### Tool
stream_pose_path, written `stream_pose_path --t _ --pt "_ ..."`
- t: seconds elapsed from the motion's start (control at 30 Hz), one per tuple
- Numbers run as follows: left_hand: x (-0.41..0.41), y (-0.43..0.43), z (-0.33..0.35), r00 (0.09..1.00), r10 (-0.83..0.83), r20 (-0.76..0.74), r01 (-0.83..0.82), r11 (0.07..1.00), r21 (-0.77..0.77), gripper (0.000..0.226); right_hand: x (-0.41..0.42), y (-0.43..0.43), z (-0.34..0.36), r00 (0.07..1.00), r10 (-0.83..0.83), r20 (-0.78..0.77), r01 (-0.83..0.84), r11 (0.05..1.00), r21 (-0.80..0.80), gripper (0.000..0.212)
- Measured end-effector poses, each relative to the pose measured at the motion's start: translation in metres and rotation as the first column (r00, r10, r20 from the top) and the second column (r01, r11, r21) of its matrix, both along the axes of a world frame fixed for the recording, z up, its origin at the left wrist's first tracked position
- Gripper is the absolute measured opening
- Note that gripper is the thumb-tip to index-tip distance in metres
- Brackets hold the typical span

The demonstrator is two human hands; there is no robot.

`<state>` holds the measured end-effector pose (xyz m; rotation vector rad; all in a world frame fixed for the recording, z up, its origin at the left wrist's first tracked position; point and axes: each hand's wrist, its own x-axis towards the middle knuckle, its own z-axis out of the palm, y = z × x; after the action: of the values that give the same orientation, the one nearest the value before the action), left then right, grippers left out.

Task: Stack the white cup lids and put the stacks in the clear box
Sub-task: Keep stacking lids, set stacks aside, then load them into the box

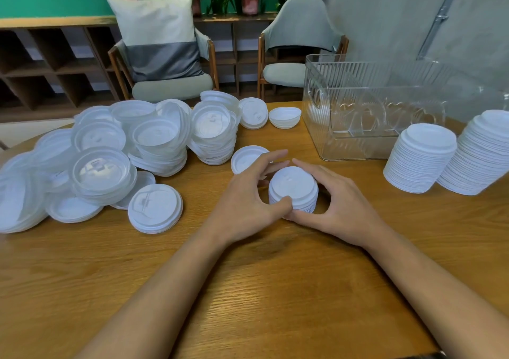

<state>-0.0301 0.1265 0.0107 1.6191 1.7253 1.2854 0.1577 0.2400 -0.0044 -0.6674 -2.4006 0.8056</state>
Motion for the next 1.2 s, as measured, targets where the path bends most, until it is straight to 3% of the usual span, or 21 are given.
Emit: stream_pose_path --t 0.23,0.53,0.83,1.2 --pt "0.004 0.003 -0.004 0.997 0.05 0.063 -0.054 0.997 0.057 0.081 0.0 0.001 -0.001 1.0 -0.016 0.018 0.016 1.0 0.001 0.101" --pt "0.003 0.003 -0.007 0.998 0.048 0.039 -0.05 0.997 0.058 0.074 0.0 0.0 0.002 0.999 -0.012 0.048 0.013 0.999 -0.032 0.113" --pt "0.014 0.005 -0.008 0.975 0.136 -0.178 -0.115 0.986 0.123 0.058 0.0 0.001 0.003 0.998 -0.024 0.056 0.025 0.999 -0.031 0.12" --pt "0.02 0.012 0.001 0.954 0.18 -0.238 -0.166 0.983 0.08 0.06 0.0 0.001 0.0 0.998 -0.015 0.058 0.016 1.0 -0.023 0.113"
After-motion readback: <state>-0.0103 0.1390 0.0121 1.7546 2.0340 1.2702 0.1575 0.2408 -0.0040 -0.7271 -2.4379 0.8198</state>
